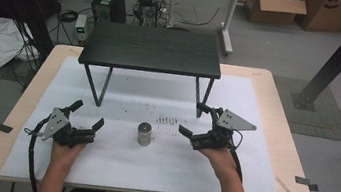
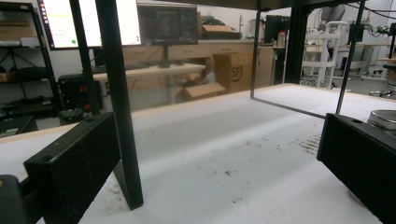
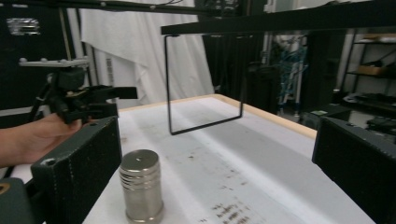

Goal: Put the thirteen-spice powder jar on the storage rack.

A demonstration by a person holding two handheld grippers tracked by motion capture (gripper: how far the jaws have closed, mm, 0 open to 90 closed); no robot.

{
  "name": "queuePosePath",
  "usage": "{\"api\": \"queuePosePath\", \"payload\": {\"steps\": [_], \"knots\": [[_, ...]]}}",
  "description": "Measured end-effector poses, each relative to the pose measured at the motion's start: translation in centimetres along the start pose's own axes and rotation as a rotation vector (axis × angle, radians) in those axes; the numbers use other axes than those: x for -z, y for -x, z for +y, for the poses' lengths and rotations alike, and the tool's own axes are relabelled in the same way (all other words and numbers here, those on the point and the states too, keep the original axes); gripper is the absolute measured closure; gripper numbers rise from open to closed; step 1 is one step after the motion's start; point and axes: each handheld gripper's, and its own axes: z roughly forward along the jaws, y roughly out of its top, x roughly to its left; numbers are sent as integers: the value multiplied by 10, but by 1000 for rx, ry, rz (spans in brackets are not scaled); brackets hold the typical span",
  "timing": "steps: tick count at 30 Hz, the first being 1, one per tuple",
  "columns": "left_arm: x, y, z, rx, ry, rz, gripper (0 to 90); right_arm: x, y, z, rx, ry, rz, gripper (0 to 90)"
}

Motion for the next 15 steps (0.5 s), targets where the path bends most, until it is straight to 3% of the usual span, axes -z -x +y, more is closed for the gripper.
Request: {"api": "queuePosePath", "payload": {"steps": [15], "knots": [[0,0,0,1,1,0,2,-23,-6,9,-1,-90,97,11]]}}
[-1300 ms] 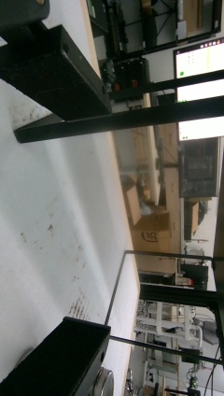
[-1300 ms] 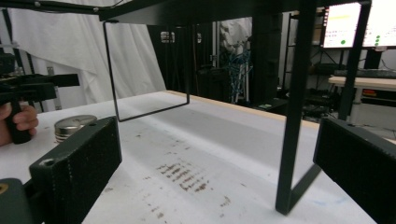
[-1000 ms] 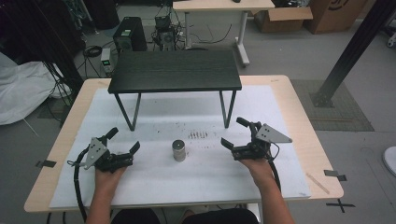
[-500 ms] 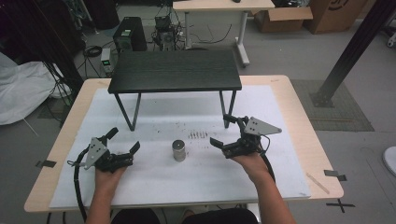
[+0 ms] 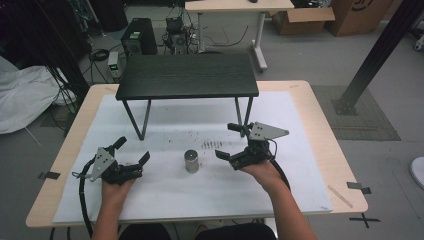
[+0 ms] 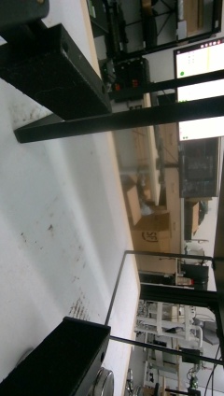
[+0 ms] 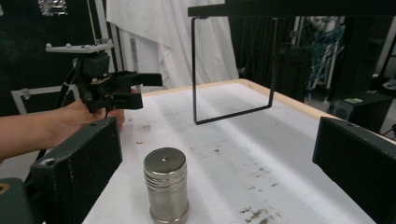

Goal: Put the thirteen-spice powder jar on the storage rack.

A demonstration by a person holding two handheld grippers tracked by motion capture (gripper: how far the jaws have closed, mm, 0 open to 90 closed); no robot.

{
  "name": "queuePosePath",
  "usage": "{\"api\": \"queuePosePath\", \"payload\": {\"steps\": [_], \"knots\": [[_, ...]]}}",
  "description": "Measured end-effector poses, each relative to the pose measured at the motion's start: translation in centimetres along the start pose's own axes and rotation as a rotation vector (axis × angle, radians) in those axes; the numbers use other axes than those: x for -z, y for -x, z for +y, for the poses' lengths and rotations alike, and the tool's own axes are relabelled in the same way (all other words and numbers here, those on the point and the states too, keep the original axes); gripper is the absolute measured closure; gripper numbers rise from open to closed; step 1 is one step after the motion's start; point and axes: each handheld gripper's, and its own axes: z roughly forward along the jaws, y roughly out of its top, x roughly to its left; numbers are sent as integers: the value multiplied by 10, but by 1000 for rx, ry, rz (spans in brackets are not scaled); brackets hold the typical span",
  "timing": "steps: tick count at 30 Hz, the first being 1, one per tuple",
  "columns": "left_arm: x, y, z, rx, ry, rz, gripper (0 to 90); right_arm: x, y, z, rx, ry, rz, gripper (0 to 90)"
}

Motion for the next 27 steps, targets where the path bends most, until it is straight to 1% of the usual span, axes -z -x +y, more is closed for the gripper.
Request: {"api": "queuePosePath", "payload": {"steps": [7,10,11,12,15,16,17,18,27], "knots": [[0,0,0,-1,0,0,2,-7,0,4,2,-27,29,11],[0,0,0,0,-1,0,2,-12,0,4,-1,-45,48,11],[0,0,0,0,0,0,2,-14,0,4,-4,-55,60,11],[0,0,0,-1,-1,0,2,-14,0,4,-4,-55,60,11],[0,0,0,1,-1,0,2,-21,-1,1,-14,-89,88,11],[0,0,0,0,-1,0,2,-21,-1,1,-14,-89,88,11],[0,0,0,0,0,0,3,-25,-2,0,-19,-108,97,10],[0,0,0,0,-1,-1,2,-26,-2,-1,-23,-113,103,9],[0,0,0,0,0,0,2,-37,-4,-5,-28,-153,123,7]]}}
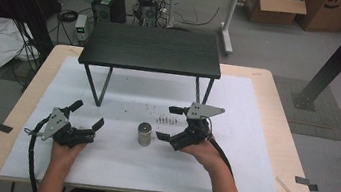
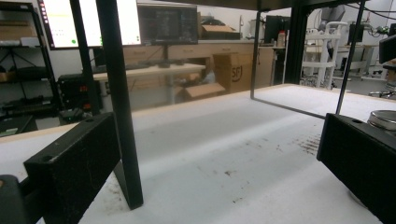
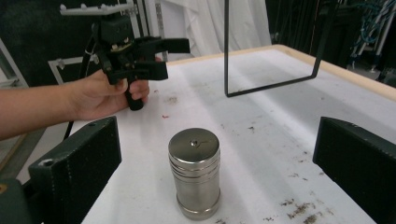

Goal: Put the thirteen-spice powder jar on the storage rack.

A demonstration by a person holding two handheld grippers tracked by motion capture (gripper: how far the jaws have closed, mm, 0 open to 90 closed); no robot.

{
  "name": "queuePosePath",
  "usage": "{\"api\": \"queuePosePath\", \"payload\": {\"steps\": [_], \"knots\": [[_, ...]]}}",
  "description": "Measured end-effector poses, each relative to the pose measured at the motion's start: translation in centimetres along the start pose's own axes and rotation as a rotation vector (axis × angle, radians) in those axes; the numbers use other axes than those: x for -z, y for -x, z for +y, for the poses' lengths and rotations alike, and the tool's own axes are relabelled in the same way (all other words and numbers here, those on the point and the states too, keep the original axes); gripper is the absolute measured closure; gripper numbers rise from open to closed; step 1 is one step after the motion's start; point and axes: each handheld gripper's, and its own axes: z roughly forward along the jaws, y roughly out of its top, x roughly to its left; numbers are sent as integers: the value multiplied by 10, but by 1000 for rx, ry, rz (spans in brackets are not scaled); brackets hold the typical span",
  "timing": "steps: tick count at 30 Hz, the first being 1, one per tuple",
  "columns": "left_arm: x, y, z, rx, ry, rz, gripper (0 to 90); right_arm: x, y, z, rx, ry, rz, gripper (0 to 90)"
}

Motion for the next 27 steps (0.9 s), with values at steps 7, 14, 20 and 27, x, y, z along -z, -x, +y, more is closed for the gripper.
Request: {"api": "queuePosePath", "payload": {"steps": [7,14,20,27], "knots": [[0,0,0,1,-1,-1,2,-11,-1,-4,-3,-43,-2,4],[0,0,0,0,0,0,2,-27,-3,-8,-4,-96,5,3],[0,0,0,0,0,0,2,-39,-4,-10,-14,-132,1,4],[0,0,0,0,-1,-1,3,-47,-5,-11,-21,-153,4,2]]}}
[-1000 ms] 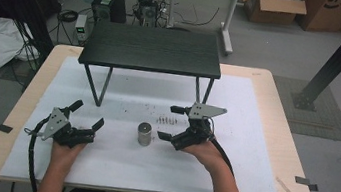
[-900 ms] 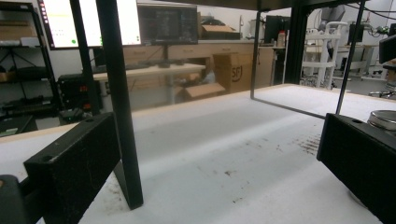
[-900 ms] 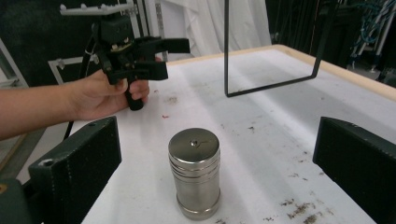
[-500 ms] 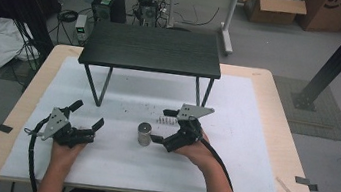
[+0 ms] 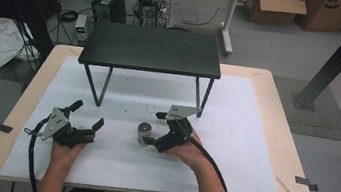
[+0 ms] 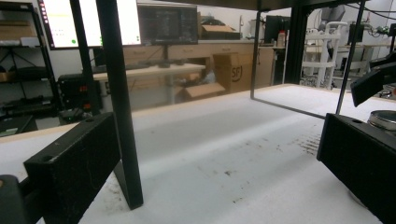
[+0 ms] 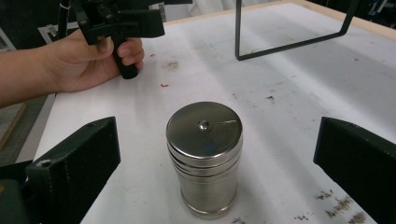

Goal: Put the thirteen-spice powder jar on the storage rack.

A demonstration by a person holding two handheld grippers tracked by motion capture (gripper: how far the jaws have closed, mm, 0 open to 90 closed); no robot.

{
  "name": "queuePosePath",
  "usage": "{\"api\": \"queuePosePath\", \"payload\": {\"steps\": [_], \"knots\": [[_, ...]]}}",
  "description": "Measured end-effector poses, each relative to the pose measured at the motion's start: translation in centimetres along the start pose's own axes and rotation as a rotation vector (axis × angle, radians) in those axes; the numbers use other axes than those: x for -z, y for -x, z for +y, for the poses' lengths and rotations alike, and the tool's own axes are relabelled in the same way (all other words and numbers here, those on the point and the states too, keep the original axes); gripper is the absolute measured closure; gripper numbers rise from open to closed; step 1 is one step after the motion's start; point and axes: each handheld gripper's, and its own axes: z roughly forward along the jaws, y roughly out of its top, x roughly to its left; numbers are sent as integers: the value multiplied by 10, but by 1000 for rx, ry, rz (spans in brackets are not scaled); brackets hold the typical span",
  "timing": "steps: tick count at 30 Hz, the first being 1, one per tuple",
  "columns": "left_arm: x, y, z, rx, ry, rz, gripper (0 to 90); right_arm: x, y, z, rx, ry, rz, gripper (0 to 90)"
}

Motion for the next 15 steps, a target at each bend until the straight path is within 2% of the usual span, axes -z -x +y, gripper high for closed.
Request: {"api": "queuePosePath", "payload": {"steps": [5,15], "knots": [[0,0,0,0,0,0,2,-8,0,-1,-7,-37,-6,1],[0,1,0,-1,2,2,2,-18,-1,-2,-21,-59,-2,3]]}}
